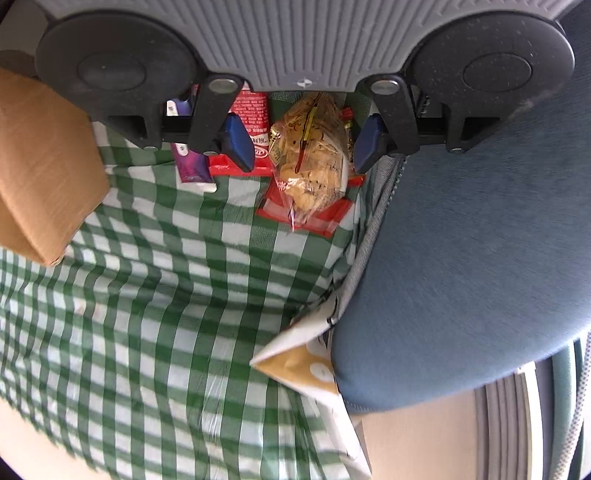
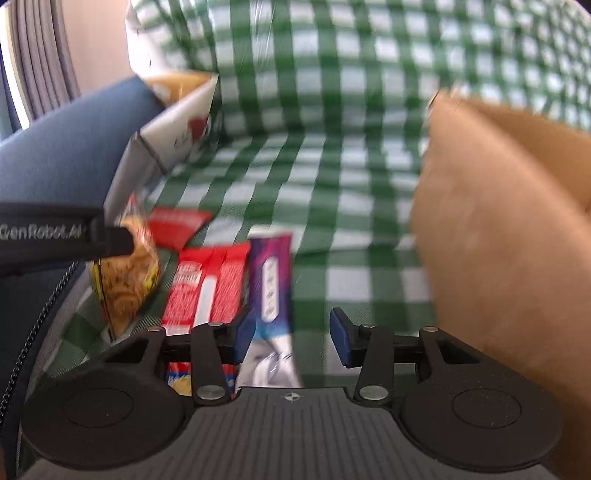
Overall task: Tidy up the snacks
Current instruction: 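Grasp the cracker bag with the left gripper while the right grasps the purple-pink bar, then lift and carry the cracker bag with the left gripper while the right carries the purple-pink bar over the box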
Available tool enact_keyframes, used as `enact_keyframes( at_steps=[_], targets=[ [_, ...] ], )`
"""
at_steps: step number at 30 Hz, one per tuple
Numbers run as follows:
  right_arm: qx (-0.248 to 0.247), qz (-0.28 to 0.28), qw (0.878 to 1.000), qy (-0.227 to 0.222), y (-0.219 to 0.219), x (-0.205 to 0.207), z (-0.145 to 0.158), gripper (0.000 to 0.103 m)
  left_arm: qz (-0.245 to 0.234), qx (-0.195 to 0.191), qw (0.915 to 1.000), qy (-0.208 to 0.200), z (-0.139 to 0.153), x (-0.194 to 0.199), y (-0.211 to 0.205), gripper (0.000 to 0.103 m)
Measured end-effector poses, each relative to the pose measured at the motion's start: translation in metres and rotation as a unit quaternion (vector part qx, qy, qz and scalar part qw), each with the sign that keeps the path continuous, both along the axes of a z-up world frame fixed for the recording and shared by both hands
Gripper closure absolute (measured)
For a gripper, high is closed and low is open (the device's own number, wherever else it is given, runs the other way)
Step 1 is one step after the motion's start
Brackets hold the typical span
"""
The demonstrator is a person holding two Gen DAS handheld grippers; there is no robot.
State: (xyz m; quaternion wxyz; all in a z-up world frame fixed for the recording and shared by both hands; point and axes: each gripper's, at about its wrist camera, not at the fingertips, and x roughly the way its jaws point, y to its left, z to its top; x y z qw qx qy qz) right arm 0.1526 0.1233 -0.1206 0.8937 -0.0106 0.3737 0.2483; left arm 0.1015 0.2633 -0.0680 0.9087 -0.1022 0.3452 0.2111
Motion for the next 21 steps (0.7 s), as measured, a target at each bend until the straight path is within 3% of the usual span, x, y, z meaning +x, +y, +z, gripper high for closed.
enact_keyframes(
  at_steps=[3, 6, 10, 13, 14, 15, 21],
  targets=[
    [-0.014, 0.007, 1.0, -0.011, 0.006, 0.0, -0.004, 0.055, 0.005, -0.01, 0.9999, 0.012, -0.01, 0.01, 0.004, 0.038],
    [-0.017, 0.005, 1.0, -0.021, 0.006, -0.001, -0.005, 0.07, 0.012, -0.014, 0.9996, 0.02, -0.016, 0.017, 0.007, 0.038],
    [-0.011, 0.008, 1.0, -0.025, 0.001, -0.002, -0.003, 0.079, 0.019, -0.026, 0.9992, 0.021, -0.02, 0.022, 0.011, 0.041],
    [-0.003, 0.005, 1.0, -0.028, -0.003, -0.002, 0.001, 0.081, 0.027, -0.029, 0.9991, 0.016, -0.014, 0.017, 0.011, 0.052],
    [-0.001, 0.006, 0.999, -0.032, -0.004, -0.004, 0.005, 0.081, 0.028, -0.027, 0.9991, 0.014, -0.011, 0.015, 0.011, 0.068],
    [0.0, 0.01, 0.999, -0.036, -0.006, -0.007, 0.008, 0.081, 0.028, -0.03, 0.9991, 0.011, -0.008, 0.012, 0.011, 0.071],
    [0.001, 0.056, 0.997, -0.059, -0.014, -0.04, 0.033, 0.081, 0.024, -0.05, 0.9984, -0.005, 0.011, -0.016, 0.007, 0.072]
  ],
)
